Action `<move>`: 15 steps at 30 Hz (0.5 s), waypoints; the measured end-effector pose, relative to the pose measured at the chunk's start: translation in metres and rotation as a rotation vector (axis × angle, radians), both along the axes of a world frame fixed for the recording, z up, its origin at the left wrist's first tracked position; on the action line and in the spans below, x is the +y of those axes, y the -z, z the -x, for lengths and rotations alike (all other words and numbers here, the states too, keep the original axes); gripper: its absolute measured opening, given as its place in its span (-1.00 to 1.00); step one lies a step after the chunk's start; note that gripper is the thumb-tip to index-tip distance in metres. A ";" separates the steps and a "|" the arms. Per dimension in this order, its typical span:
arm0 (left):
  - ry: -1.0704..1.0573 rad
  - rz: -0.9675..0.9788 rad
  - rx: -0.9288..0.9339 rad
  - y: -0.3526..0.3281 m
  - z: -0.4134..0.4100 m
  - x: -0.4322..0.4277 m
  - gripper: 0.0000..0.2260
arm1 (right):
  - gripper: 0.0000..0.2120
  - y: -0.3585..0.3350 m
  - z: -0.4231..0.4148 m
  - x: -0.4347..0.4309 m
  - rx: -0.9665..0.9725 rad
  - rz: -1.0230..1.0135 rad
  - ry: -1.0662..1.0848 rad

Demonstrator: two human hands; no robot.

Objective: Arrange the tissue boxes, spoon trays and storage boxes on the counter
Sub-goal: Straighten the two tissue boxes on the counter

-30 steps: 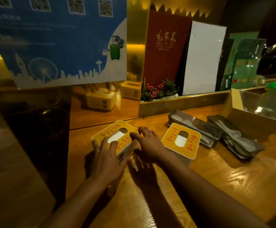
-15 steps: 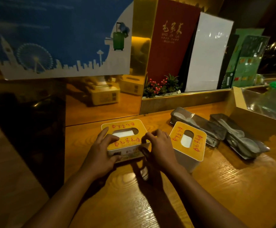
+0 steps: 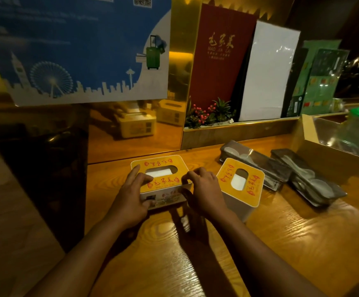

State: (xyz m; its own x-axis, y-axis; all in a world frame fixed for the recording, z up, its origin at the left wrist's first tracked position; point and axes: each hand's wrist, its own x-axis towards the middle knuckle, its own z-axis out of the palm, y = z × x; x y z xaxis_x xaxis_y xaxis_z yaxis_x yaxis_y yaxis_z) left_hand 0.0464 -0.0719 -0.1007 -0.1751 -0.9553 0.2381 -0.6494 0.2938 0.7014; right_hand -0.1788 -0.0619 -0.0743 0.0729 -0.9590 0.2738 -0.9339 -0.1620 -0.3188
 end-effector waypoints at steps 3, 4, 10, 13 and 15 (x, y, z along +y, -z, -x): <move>-0.065 0.009 -0.076 -0.003 0.005 0.001 -0.40 | -0.58 -0.012 0.013 0.006 -0.018 -0.028 -0.046; -0.092 0.029 -0.109 -0.005 0.008 0.001 -0.37 | -0.56 -0.018 0.021 0.009 -0.055 -0.030 -0.047; -0.059 0.234 -0.100 -0.034 0.067 0.020 -0.44 | -0.51 -0.050 0.116 0.010 -0.086 -0.091 0.110; 0.081 0.232 -0.116 -0.037 0.116 0.040 -0.48 | -0.37 -0.051 0.165 0.006 0.040 -0.215 0.198; 0.135 0.200 -0.158 -0.034 0.150 0.050 -0.47 | -0.43 -0.047 0.191 0.003 0.089 -0.284 0.146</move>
